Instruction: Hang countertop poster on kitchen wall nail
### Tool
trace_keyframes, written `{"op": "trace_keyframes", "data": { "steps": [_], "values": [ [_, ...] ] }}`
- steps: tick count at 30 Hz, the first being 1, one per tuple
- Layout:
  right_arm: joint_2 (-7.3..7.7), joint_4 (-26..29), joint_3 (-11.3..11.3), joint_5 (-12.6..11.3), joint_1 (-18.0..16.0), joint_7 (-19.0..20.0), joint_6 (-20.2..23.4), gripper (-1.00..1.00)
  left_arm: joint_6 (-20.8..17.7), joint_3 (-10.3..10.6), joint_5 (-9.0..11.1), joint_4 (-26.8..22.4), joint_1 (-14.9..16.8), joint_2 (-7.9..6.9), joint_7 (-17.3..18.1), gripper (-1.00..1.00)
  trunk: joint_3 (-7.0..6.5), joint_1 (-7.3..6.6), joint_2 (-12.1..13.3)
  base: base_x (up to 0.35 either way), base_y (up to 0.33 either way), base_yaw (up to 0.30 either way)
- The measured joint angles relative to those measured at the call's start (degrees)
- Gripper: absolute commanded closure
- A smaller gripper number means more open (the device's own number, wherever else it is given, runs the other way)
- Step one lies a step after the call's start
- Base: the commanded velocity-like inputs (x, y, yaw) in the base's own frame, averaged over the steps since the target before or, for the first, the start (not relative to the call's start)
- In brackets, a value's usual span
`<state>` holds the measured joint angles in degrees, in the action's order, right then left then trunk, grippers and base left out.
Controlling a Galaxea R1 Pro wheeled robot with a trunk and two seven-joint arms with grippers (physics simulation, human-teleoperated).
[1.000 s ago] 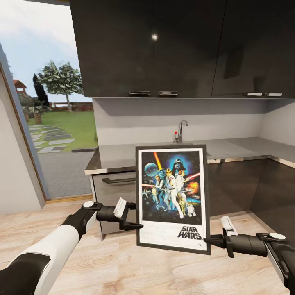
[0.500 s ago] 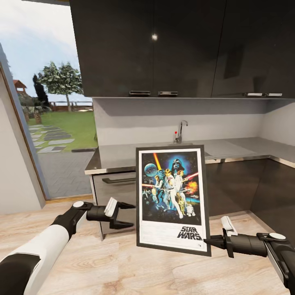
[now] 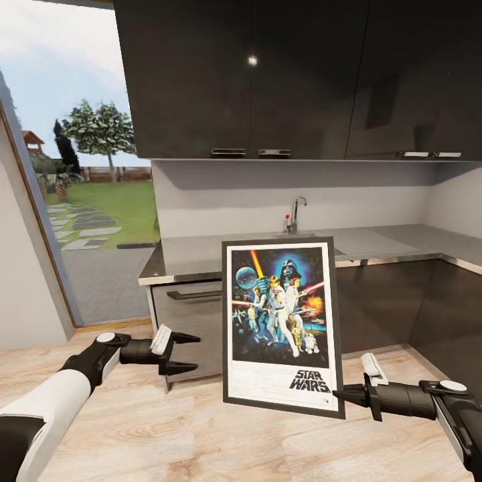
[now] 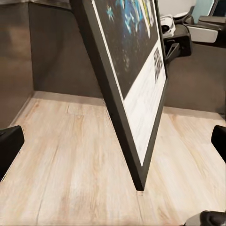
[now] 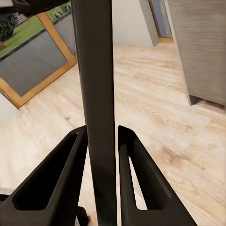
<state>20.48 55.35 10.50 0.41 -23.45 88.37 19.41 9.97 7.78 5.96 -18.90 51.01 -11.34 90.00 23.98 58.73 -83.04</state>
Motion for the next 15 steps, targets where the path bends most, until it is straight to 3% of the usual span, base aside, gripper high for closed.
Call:
{"op": "trace_keyframes", "data": {
  "steps": [2,5,15],
  "values": [
    [0.00,0.00,0.00,0.00,0.01,0.00,0.00,1.00,0.09,0.00,1.14,0.17,0.00,-0.41,0.00,-1.00,0.00,0.00,0.00,0.000,0.000,0.000],
    [0.00,0.00,0.00,-0.01,-0.03,0.00,0.00,1.00,0.93,0.00,4.87,1.85,0.00,-1.88,0.00,-1.00,0.00,0.00,0.00,0.000,0.000,0.000],
    [0.05,0.07,0.12,-0.17,0.02,0.02,0.00,1.00,2.25,0.01,6.10,4.43,0.00,-2.65,-0.01,-1.00,0.00,0.00,0.00,0.000,0.000,0.000]
  ]
}}
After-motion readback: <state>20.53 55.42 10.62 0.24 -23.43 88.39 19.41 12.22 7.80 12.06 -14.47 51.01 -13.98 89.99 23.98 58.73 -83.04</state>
